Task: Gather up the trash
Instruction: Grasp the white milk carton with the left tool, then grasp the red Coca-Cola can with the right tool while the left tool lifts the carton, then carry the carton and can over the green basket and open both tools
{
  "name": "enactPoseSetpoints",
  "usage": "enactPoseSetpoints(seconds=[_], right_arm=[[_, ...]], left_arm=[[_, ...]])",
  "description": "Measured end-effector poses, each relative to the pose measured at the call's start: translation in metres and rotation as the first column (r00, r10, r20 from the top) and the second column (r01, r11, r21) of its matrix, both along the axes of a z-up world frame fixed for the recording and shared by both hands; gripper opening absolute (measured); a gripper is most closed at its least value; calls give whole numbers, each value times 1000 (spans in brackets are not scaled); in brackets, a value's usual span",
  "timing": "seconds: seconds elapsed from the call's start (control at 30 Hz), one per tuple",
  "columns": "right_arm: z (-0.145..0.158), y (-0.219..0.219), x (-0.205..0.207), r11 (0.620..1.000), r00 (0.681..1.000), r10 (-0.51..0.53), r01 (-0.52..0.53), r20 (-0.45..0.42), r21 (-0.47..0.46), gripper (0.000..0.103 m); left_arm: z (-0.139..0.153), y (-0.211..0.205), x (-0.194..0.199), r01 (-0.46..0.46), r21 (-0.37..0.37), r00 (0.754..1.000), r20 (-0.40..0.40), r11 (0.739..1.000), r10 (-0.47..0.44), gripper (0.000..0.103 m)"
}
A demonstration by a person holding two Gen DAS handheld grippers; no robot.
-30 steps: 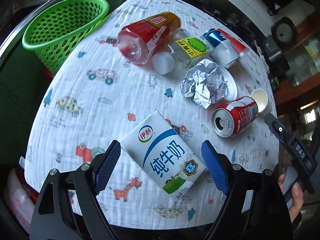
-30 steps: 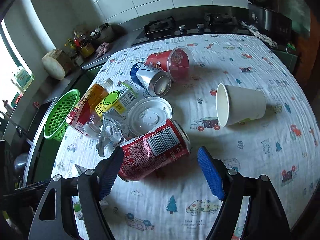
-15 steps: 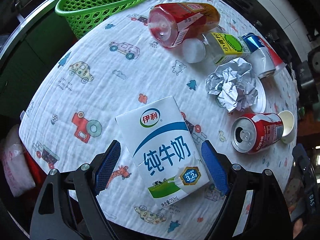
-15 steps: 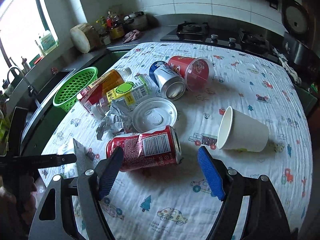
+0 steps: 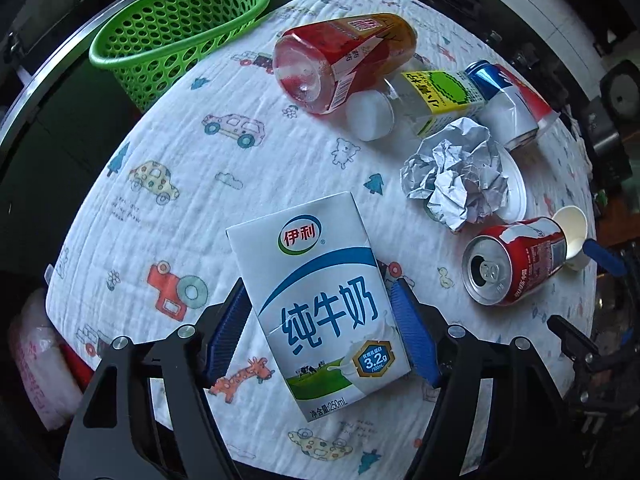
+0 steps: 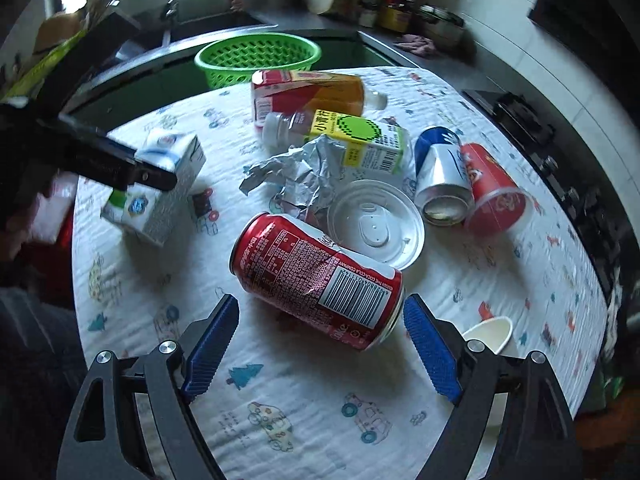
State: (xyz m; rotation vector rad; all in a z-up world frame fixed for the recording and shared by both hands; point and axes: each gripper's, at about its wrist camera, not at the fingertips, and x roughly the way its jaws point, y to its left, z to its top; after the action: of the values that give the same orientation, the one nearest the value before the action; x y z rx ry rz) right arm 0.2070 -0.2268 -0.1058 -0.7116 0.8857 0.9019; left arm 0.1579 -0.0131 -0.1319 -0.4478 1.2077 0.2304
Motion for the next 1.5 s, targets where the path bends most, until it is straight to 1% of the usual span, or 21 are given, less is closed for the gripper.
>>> enactPoseSetpoints(seconds=[0.07,0.1,0.17,0.27,0.33,0.4,0.5,0.53,0.57,0.63,0.7,0.77,0.83,0.93,1.07,1.2,1.27,1.33,1.5], right_arm=[[-7,6,1,995,997,78,-76,21,-62,82],[-11,9,3,990,993,113,-111,19,-87,82],[-19,15,3,974,982,184,-178,35,-143,82],[-32,25,-3,930,950,303,-279,72,-240,82],[-40,32,-6,899,926,368,-331,86,-286,82],[-47,38,-7,874,907,411,-362,96,-325,82],[-55,45,-8,849,886,453,-396,97,-350,82],[-57,47,-8,843,881,463,-405,94,-355,77],[-59,50,-8,839,879,468,-408,95,-361,73],[-62,52,-8,830,873,478,-413,97,-374,71],[-62,54,-9,832,874,476,-413,96,-370,70],[-62,56,-10,839,881,463,-402,94,-366,68],[-60,56,-10,857,897,432,-377,91,-350,66],[-54,58,-13,895,929,361,-320,82,-310,64],[-40,64,-19,950,969,244,-228,48,-215,63],[-24,73,-24,991,994,101,-103,-29,-86,59],[-16,79,-23,999,996,38,-39,-85,-13,58],[-12,86,-20,999,992,-25,29,-123,33,57],[-23,105,-19,986,970,-120,141,-213,88,56]], left_arm=[[2,1,2,40,10,999,6,999,-40,70],[2,2,4,64,8,998,8,998,-64,70],[2,4,4,81,16,997,6,997,-81,70],[2,8,4,117,23,993,12,993,-117,70],[3,7,5,145,28,989,14,989,-146,69],[3,8,5,166,24,986,18,986,-166,69],[2,9,6,186,25,982,19,982,-186,69],[3,8,5,194,27,981,20,981,-195,69],[2,8,4,195,33,981,18,980,-195,69],[3,9,4,204,31,979,22,978,-205,69],[4,11,3,209,36,977,27,977,-210,69],[7,12,1,211,38,977,35,977,-212,69],[10,14,-1,214,41,975,48,976,-216,69],[16,19,-3,228,49,971,66,973,-231,69],[24,29,-2,252,54,961,101,966,-257,68],[33,48,1,279,56,949,138,959,-285,68],[39,60,3,291,61,942,158,955,-297,68],[45,75,5,297,58,937,172,953,-303,68],[54,110,14,305,58,931,191,951,-310,68]])
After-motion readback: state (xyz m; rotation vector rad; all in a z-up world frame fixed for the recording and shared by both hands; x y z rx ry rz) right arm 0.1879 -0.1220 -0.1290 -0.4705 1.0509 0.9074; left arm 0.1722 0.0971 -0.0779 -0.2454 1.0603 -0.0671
